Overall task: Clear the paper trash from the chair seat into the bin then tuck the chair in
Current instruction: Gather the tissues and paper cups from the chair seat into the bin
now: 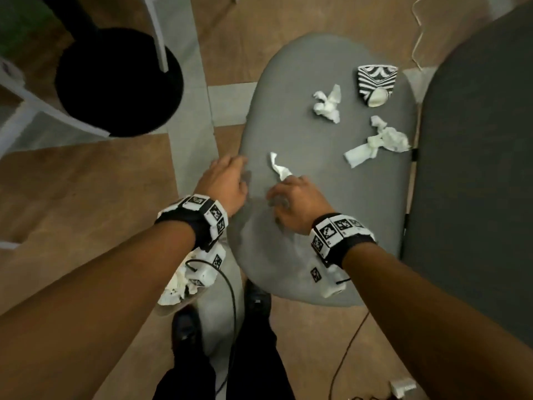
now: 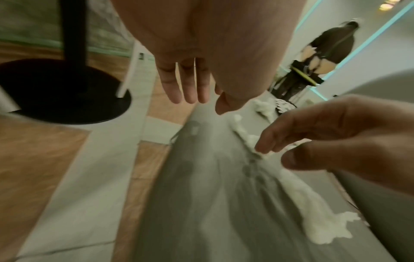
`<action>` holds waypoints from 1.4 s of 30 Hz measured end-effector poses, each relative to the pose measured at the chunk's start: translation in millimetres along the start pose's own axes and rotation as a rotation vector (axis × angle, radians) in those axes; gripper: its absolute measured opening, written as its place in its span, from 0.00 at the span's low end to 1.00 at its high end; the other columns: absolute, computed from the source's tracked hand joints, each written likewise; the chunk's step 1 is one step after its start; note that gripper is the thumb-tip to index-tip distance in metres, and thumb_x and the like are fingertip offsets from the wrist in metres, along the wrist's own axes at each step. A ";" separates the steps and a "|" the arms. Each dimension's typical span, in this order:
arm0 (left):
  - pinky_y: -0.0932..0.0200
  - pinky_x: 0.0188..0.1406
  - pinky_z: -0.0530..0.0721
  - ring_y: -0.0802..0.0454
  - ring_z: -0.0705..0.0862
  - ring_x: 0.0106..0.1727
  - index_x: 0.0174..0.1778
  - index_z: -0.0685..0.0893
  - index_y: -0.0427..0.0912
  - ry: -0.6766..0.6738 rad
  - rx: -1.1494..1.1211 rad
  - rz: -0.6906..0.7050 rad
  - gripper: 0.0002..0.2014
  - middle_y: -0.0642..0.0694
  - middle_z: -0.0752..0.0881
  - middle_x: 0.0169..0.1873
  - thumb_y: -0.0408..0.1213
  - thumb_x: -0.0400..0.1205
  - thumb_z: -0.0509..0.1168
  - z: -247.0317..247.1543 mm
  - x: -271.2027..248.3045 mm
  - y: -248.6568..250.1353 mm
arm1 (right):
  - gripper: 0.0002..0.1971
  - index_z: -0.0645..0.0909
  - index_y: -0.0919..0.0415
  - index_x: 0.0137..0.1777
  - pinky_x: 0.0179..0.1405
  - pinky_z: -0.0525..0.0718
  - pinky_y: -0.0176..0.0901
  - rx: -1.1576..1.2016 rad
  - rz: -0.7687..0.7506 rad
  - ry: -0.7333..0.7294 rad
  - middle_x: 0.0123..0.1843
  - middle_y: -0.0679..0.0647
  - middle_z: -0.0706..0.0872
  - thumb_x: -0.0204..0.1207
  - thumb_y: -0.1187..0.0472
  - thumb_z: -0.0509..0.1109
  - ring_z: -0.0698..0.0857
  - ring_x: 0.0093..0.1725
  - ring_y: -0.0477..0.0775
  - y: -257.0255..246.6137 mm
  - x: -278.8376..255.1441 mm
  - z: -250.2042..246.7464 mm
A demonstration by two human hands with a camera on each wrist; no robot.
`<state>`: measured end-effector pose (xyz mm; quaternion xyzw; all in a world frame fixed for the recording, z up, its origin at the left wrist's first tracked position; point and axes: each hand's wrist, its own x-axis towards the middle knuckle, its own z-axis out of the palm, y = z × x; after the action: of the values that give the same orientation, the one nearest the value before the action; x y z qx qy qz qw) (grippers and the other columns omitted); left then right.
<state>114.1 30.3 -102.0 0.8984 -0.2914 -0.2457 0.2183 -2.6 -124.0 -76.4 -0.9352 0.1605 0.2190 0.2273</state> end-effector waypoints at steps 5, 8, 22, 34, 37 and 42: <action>0.42 0.69 0.78 0.38 0.70 0.72 0.71 0.77 0.62 -0.246 0.121 0.147 0.25 0.44 0.68 0.73 0.42 0.77 0.69 37.5 35.9 66.7 | 0.29 0.76 0.34 0.69 0.60 0.83 0.57 -0.123 -0.052 -0.267 0.71 0.53 0.72 0.65 0.43 0.74 0.74 0.65 0.61 51.7 -17.3 -29.2; 0.44 0.67 0.78 0.38 0.71 0.68 0.61 0.85 0.54 -0.280 0.221 0.205 0.13 0.43 0.72 0.71 0.42 0.80 0.70 63.0 43.1 79.8 | 0.28 0.76 0.43 0.74 0.63 0.78 0.50 -0.154 -0.121 -0.368 0.76 0.55 0.69 0.72 0.56 0.74 0.73 0.68 0.62 72.7 -25.3 -16.6; 0.44 0.58 0.71 0.34 0.72 0.61 0.71 0.75 0.49 0.156 0.380 0.221 0.31 0.37 0.72 0.64 0.26 0.70 0.63 58.1 184.9 182.8 | 0.20 0.77 0.47 0.70 0.69 0.74 0.63 0.116 0.390 0.519 0.73 0.57 0.74 0.78 0.60 0.61 0.68 0.75 0.64 234.3 40.3 -84.9; 0.40 0.58 0.75 0.33 0.74 0.59 0.57 0.74 0.37 0.043 0.248 0.273 0.09 0.35 0.77 0.57 0.34 0.84 0.57 65.1 222.8 178.3 | 0.25 0.72 0.50 0.70 0.65 0.79 0.60 0.127 0.375 0.327 0.75 0.56 0.67 0.74 0.55 0.74 0.67 0.71 0.65 220.0 67.2 -61.4; 0.40 0.60 0.76 0.33 0.75 0.62 0.69 0.70 0.40 0.075 0.248 0.326 0.21 0.36 0.76 0.63 0.27 0.79 0.55 61.5 238.0 213.8 | 0.22 0.73 0.54 0.67 0.56 0.84 0.57 0.109 0.339 0.292 0.71 0.56 0.70 0.75 0.68 0.70 0.70 0.65 0.65 219.7 70.2 -62.2; 0.38 0.69 0.73 0.31 0.63 0.79 0.81 0.62 0.66 -0.233 0.686 0.471 0.32 0.43 0.41 0.87 0.33 0.84 0.58 65.3 264.7 261.7 | 0.24 0.73 0.56 0.69 0.55 0.78 0.53 0.111 0.281 0.223 0.70 0.58 0.72 0.74 0.70 0.71 0.72 0.62 0.67 235.2 74.0 -80.2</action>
<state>155.8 -345.3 -96.3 0.7939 -0.5762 -0.1779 -0.0775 -6.4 -377.4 -131.4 -0.9081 0.3255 0.1345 0.2266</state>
